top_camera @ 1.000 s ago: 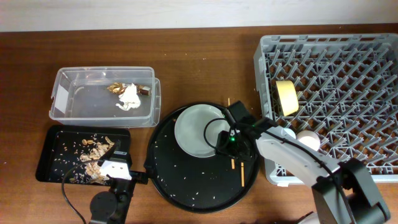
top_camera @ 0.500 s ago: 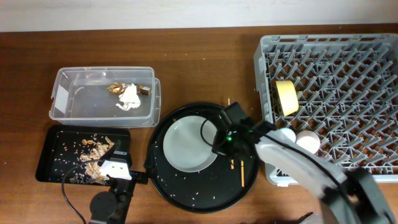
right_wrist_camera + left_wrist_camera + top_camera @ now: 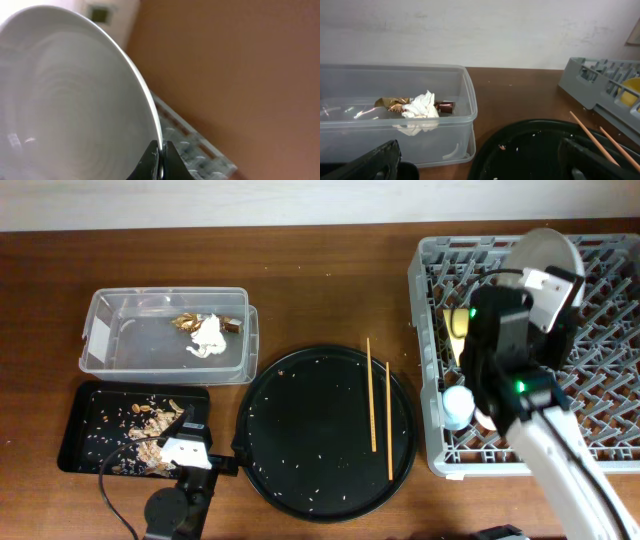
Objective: Sort waste into correct bins and load items into the dishwasher rack
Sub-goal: 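Grasp the grey plate with the right gripper and stand it in the rack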
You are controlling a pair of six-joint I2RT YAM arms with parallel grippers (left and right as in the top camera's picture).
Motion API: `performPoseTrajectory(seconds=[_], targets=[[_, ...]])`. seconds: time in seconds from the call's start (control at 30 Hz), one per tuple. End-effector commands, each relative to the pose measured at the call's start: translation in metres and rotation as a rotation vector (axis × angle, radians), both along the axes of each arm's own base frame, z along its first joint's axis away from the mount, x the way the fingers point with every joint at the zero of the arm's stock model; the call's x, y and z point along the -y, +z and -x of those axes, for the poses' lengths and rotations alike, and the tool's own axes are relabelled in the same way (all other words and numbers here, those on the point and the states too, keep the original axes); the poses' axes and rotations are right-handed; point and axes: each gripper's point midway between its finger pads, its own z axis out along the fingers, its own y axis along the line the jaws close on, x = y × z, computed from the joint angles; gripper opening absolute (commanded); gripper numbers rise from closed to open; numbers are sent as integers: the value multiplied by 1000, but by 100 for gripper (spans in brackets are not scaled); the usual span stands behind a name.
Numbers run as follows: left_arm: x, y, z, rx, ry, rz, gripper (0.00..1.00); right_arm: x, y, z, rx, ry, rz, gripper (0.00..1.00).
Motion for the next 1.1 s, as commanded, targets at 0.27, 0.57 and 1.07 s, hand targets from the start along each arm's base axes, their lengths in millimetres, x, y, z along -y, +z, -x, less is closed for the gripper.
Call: performPoseTrajectory(seconds=[0.27, 0.57, 1.07], targets=[[3, -2, 0, 2, -15, -11, 99, -18, -93, -50, -448, 60, 165, 4], [3, -2, 0, 2, -15, -11, 99, -25, -88, -45, -460, 80, 173, 34], [3, -2, 0, 2, -15, -11, 99, -276, -130, 46, -602, 1047, -778, 52]])
